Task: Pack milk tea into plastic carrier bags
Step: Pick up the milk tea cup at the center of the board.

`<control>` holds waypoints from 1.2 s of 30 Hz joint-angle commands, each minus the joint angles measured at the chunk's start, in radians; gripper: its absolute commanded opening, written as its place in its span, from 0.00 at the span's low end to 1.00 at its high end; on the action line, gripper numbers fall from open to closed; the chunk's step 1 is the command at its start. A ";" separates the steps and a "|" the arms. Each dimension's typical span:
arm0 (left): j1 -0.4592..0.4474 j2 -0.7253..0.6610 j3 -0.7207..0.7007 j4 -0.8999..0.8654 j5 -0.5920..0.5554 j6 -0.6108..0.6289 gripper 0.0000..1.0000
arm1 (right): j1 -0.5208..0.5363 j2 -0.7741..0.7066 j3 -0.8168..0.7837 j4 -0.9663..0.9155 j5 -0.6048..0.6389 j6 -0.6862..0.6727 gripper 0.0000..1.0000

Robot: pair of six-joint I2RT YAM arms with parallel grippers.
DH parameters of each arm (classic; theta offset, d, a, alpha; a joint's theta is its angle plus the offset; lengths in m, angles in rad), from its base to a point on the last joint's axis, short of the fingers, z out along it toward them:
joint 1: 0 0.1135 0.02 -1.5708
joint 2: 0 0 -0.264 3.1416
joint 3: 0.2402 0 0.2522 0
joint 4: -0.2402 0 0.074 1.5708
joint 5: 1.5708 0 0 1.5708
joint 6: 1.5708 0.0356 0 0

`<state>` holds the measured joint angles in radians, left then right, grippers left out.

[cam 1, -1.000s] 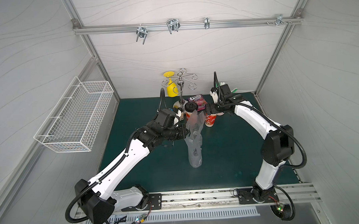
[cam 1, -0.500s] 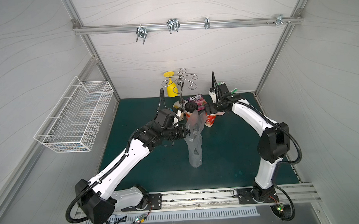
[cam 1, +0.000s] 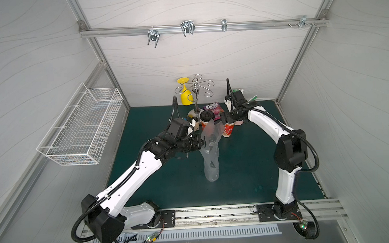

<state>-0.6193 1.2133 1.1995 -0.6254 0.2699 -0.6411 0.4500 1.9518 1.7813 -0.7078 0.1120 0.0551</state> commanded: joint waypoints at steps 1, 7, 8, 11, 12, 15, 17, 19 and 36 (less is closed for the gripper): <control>0.009 -0.019 0.003 0.033 0.009 -0.010 0.00 | 0.000 0.021 0.020 -0.019 0.007 -0.014 0.99; 0.014 -0.024 0.002 0.036 0.014 -0.015 0.00 | 0.000 0.008 0.018 -0.029 0.014 -0.022 0.98; 0.015 -0.024 0.002 0.038 0.015 -0.016 0.00 | 0.000 0.004 0.017 -0.030 0.012 -0.021 0.98; 0.018 -0.024 0.003 0.039 0.017 -0.017 0.00 | 0.000 -0.013 0.011 -0.026 0.006 -0.021 0.96; 0.019 -0.026 0.003 0.039 0.017 -0.017 0.00 | 0.000 -0.017 0.009 -0.025 0.002 -0.021 0.95; 0.020 -0.027 0.001 0.039 0.017 -0.016 0.00 | 0.000 -0.021 0.013 -0.030 -0.005 -0.019 0.94; 0.023 -0.028 0.001 0.038 0.017 -0.016 0.00 | 0.000 -0.020 0.024 -0.044 -0.005 -0.018 0.94; 0.025 -0.029 -0.002 0.035 0.019 -0.016 0.00 | 0.000 -0.023 0.034 -0.064 -0.005 -0.017 0.94; 0.079 -0.028 -0.017 0.066 0.055 -0.024 0.00 | 0.082 -0.264 0.040 -0.409 -0.083 0.032 0.83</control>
<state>-0.5529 1.1992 1.1851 -0.6018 0.3042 -0.6521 0.4911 1.7741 1.7943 -0.9783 0.0437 0.0750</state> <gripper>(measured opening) 0.048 0.888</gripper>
